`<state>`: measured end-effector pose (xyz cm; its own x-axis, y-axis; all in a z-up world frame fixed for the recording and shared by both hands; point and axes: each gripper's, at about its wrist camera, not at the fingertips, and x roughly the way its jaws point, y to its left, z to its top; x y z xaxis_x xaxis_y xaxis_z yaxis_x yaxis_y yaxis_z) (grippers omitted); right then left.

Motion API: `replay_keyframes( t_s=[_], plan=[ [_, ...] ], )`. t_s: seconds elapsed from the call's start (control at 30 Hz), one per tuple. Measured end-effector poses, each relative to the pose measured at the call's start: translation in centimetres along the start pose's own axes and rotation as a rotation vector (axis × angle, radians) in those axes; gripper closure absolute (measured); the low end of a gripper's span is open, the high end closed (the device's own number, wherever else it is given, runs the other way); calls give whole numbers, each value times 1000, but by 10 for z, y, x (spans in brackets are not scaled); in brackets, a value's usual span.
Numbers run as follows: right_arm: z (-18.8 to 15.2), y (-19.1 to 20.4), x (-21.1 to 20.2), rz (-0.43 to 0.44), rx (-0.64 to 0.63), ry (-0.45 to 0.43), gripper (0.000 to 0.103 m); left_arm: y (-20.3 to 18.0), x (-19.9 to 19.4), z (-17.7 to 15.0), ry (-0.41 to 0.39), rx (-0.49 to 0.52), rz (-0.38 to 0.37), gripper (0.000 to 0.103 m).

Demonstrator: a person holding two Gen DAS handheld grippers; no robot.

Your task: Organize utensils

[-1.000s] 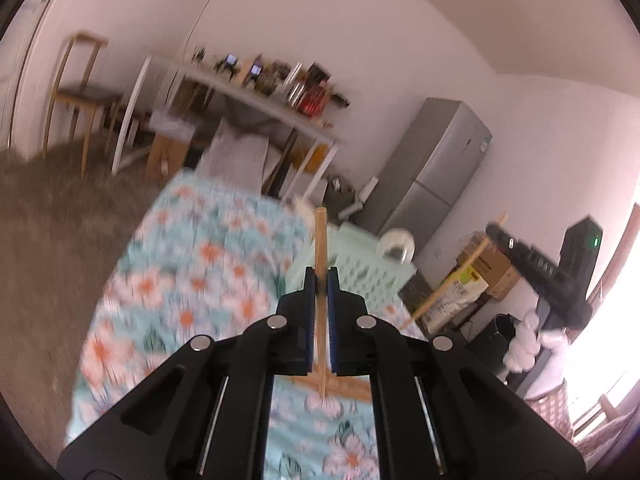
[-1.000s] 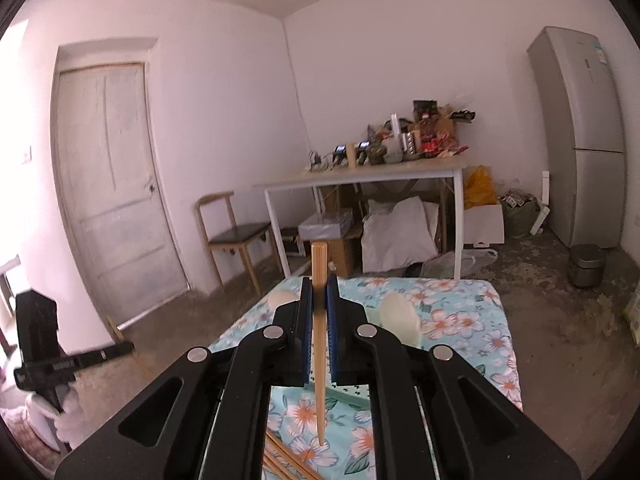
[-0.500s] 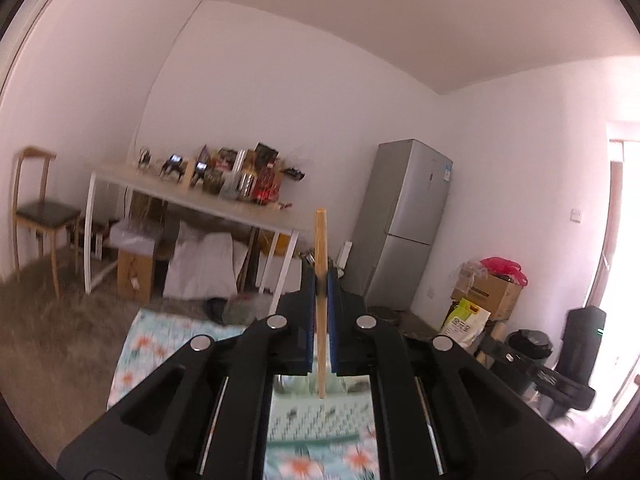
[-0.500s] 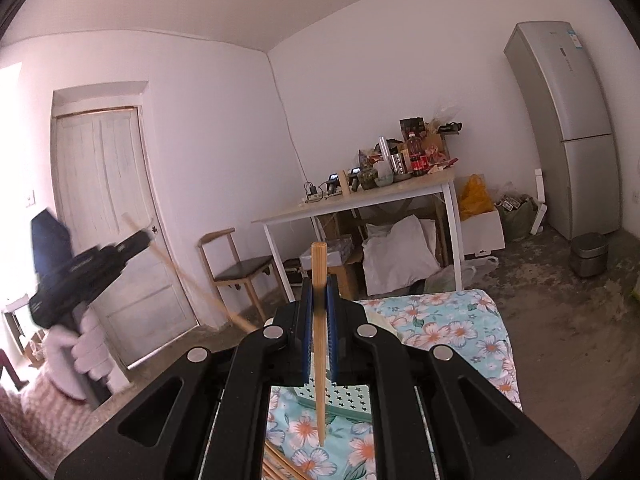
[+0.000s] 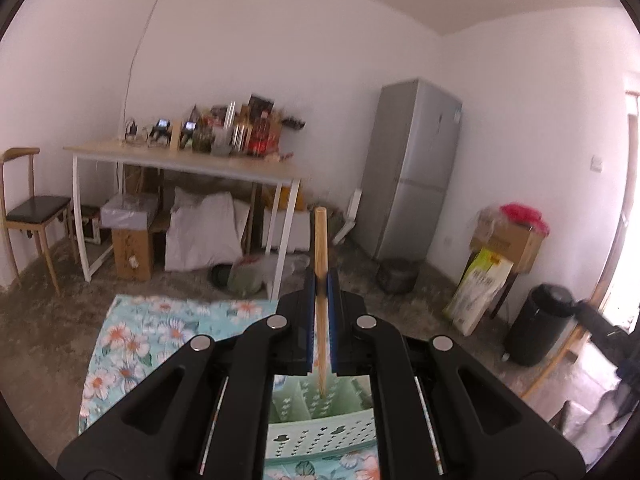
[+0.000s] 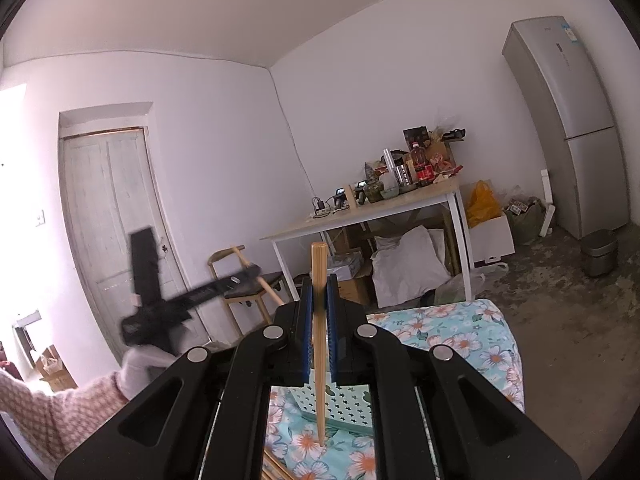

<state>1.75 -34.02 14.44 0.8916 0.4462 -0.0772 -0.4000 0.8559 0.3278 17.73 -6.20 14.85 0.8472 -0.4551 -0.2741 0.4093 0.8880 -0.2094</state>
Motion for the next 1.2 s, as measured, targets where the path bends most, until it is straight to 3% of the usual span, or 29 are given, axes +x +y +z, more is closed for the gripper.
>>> replay_keyframes(
  t_s=[0.17, 0.27, 0.37, 0.6, 0.83, 1.2],
  plan=[
    [-1, 0, 3, -2, 3, 16, 96, 8, 24, -18, 82, -26, 19, 96],
    [-1, -2, 4, -3, 3, 22, 96, 16, 22, -23, 95, -58, 22, 77],
    [0, -1, 4, -4, 2, 23, 96, 21, 13, -26, 91, -79, 29, 68],
    [9, 9, 5, -6, -28, 19, 96, 32, -27, -33, 42, -140, 37, 50],
    [28, 29, 10, 25, -65, 4, 96, 41, -82, -60, 15, -100, 113, 33],
    [76, 65, 47, 35, -172, -47, 96, 75, -132, -130, 92, -112, 258, 18]
  ],
)
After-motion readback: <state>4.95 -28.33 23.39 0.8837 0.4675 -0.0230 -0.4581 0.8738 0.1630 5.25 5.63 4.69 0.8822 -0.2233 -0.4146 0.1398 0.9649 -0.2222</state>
